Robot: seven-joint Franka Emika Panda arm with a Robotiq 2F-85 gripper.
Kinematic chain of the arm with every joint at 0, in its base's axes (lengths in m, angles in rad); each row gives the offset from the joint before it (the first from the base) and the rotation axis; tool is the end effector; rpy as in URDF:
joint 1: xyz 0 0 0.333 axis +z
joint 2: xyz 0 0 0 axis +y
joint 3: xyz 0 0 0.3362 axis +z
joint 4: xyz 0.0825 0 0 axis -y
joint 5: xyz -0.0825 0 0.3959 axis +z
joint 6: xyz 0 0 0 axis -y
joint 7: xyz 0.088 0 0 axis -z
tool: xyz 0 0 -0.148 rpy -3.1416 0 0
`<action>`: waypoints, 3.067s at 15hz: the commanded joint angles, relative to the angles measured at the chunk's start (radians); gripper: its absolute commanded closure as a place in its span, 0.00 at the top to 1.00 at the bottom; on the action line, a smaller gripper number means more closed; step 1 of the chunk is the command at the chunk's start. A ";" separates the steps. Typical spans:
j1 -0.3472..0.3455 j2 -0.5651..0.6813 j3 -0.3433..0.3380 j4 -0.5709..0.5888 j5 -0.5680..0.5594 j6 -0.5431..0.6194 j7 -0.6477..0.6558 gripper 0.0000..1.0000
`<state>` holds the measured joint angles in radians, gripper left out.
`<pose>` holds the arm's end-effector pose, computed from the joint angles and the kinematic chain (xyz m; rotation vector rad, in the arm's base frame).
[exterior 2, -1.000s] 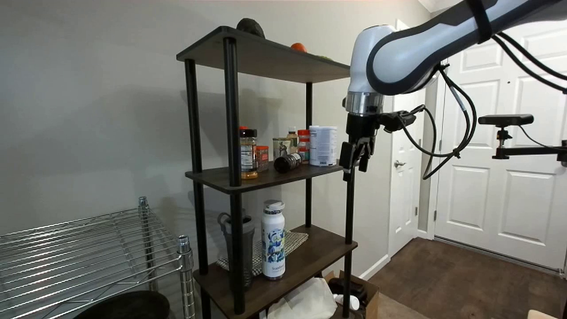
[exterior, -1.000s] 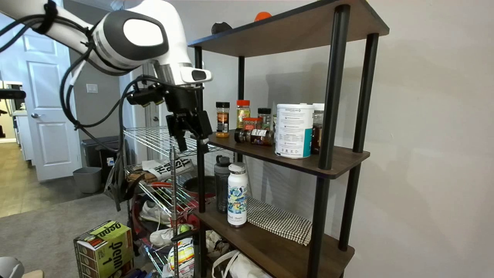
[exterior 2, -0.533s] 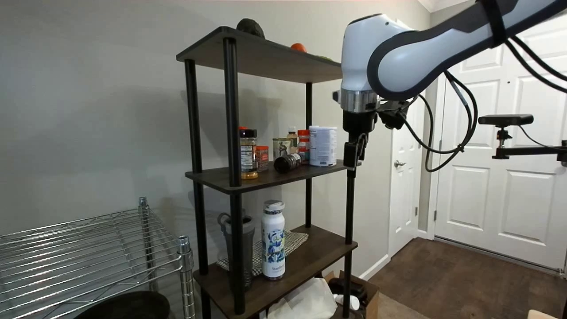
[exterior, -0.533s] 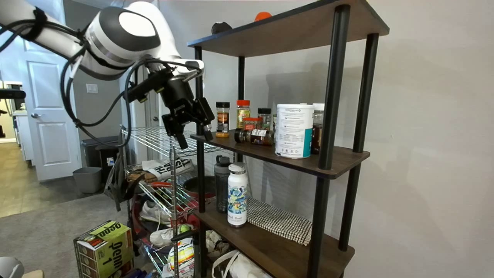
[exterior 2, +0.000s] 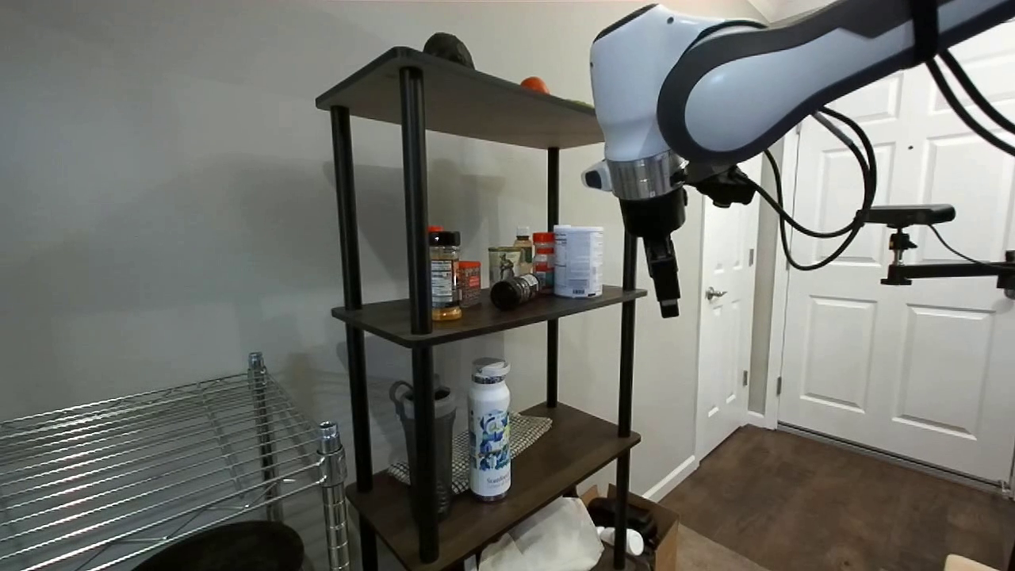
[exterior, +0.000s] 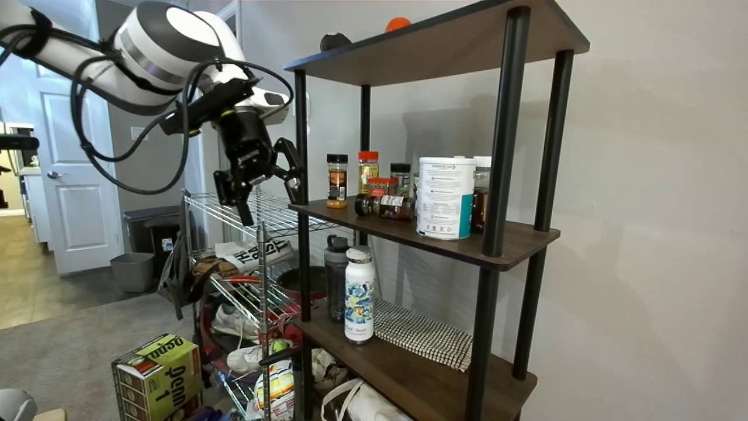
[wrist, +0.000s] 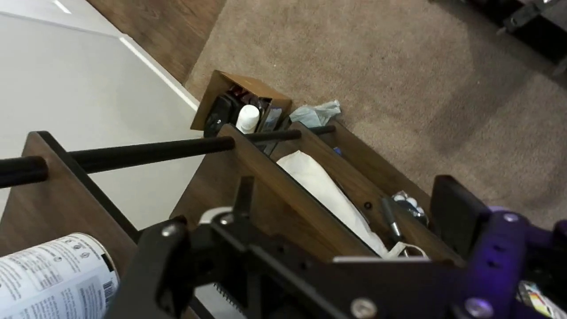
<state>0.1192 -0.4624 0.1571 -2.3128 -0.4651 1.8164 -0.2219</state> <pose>0.4116 0.0650 0.5037 2.5029 0.7818 -0.0438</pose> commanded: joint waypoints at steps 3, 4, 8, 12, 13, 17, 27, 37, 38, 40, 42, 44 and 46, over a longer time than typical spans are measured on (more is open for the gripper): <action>0.053 0.022 0.007 0.025 -0.104 -0.109 -0.185 1.00; 0.062 0.024 0.002 0.022 -0.109 -0.113 -0.216 1.00; 0.069 0.020 -0.004 0.012 -0.094 -0.092 -0.171 1.00; 0.069 0.021 -0.004 0.012 -0.095 -0.092 -0.175 1.00; 0.069 0.021 -0.004 0.012 -0.095 -0.092 -0.175 1.00; 0.080 0.022 -0.022 0.012 -0.108 -0.037 -0.235 1.00; 0.133 0.041 -0.064 -0.003 -0.096 0.232 -0.584 1.00; 0.121 0.090 -0.045 0.055 -0.090 0.363 -0.794 1.00; 0.119 0.093 -0.041 0.066 -0.094 0.364 -0.802 1.00; 0.110 0.110 -0.028 0.094 -0.113 0.359 -0.805 1.00; 0.092 0.135 -0.009 0.123 -0.155 0.348 -0.776 1.00; 0.083 0.169 -0.001 0.157 -0.197 0.341 -0.762 1.00; 0.075 0.204 0.005 0.194 -0.235 0.333 -0.754 1.00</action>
<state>0.2204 -0.3200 0.1402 -2.1826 -0.6388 2.1638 -0.9932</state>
